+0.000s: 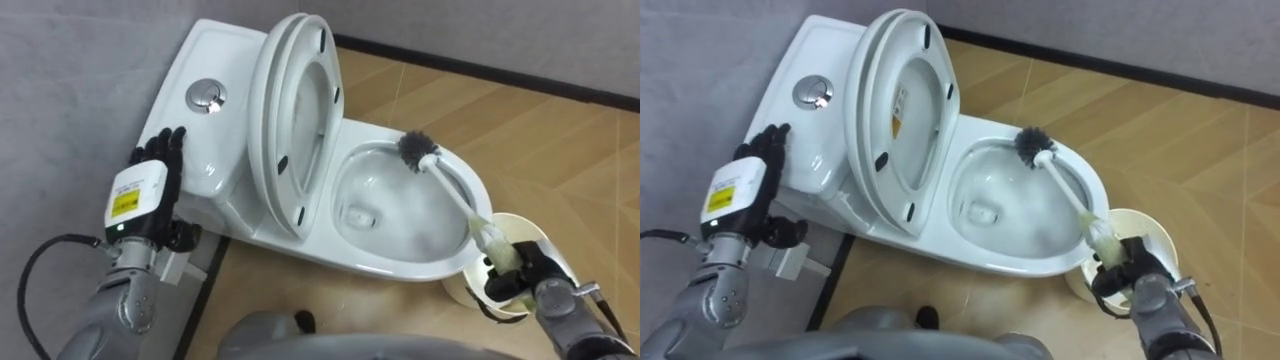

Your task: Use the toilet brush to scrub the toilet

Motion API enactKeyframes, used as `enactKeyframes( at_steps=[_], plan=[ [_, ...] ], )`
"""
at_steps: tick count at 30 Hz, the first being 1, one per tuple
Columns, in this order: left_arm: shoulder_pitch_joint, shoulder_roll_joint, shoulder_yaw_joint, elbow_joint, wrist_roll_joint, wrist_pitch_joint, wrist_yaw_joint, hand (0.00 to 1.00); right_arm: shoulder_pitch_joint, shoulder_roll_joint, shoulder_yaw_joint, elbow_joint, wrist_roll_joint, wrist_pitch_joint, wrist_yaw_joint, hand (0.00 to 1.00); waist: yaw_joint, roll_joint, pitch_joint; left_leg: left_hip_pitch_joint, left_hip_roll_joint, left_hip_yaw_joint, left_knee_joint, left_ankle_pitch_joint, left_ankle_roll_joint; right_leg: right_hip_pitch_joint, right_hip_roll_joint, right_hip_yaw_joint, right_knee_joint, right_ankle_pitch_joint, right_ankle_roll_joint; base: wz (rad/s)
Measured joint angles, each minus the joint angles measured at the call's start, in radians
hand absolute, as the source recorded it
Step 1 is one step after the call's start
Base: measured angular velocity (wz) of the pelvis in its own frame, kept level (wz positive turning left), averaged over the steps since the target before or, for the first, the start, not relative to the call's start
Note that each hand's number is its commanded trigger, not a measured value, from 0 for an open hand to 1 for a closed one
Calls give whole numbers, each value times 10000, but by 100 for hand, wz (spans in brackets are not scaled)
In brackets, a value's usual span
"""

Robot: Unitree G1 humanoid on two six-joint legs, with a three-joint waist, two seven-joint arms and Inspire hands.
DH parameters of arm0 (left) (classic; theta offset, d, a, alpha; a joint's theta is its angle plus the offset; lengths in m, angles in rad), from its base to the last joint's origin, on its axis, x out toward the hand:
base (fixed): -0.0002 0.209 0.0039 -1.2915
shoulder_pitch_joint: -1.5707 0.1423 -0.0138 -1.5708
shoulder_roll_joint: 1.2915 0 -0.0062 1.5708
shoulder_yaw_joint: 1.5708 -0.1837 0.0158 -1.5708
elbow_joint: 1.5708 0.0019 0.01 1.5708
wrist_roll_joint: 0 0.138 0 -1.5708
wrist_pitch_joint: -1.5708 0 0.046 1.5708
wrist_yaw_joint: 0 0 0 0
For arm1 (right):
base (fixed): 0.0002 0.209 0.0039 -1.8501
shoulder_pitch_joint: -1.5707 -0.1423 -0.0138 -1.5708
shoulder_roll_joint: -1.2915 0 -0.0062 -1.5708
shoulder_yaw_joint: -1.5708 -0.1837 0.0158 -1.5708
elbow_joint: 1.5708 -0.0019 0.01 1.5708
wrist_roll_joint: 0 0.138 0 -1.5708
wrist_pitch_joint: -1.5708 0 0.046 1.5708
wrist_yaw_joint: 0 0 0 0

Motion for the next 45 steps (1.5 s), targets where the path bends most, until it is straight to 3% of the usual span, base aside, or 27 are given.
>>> enactKeyframes(
  at_steps=[8,15,20,23,25,28,34,36,42,45],
  plan=[
    [-291,-46,-71,179,168,268,22,0,-2,-42,26,-510,-1598,234,86,100,-68,-24,6,-2,62,19,120,-3,-4,-53,75,212,28,19,-33,-2],
    [-1146,18,-224,643,491,424,29,0,123,-93,790,-712,-3961,312,182,100,-26,16,0,-591,89,46,490,-67,39,-674,-20,243,424,-33,-42,-1],
    [-2199,47,-787,1893,434,463,123,0,68,-214,1580,-705,-5290,434,295,100,-8,70,69,-1436,168,70,1076,-152,134,-1477,-59,183,1159,-122,-54,1],
    [-2880,62,-979,2480,427,321,583,0,-460,-391,1719,-485,-5521,428,65,100,10,214,208,-2282,251,49,1571,-221,171,-2279,-53,215,1642,-155,-110,-2],
    [-3406,102,-1093,2608,333,173,762,0,-1154,-807,2032,-261,-5518,404,-13,100,53,368,325,-3073,249,1,2012,-243,216,-3106,-150,205,2197,-238,-148,-2],
    [-4102,355,-1564,2848,306,105,1200,0,-1896,-1181,2619,113,-5503,438,-276,100,171,325,416,-4032,216,1,2587,-212,270,-4240,-386,232,3063,-483,-189,5],
    [-4964,818,-2482,2704,-25,84,1842,0,-2977,-2233,3441,90,-5426,646,-332,100,521,288,450,-5433,0,81,2992,38,405,-5939,-871,231,4268,-702,-243,6],
    [-5187,953,-2690,2605,-91,105,1994,0,-3273,-2399,3525,88,-5399,702,-362,100,605,299,447,-5904,-2,93,3311,25,422,-6409,-930,237,4652,-802,-275,8],
    [-6093,1172,-3155,2579,-455,265,2499,0,-4534,-2419,3951,35,-5086,945,-577,100,849,242,522,-7349,17,100,4114,53,311,-7874,-1175,236,5815,-1075,-549,6],
    [-6486,1228,-3313,2724,-640,350,2895,0,-5067,-2408,4171,-144,-5050,970,-805,100,909,211,571,-7830,45,100,4114,249,215,-8429,-1190,236,6006,-1019,-660,1]
  ],
)
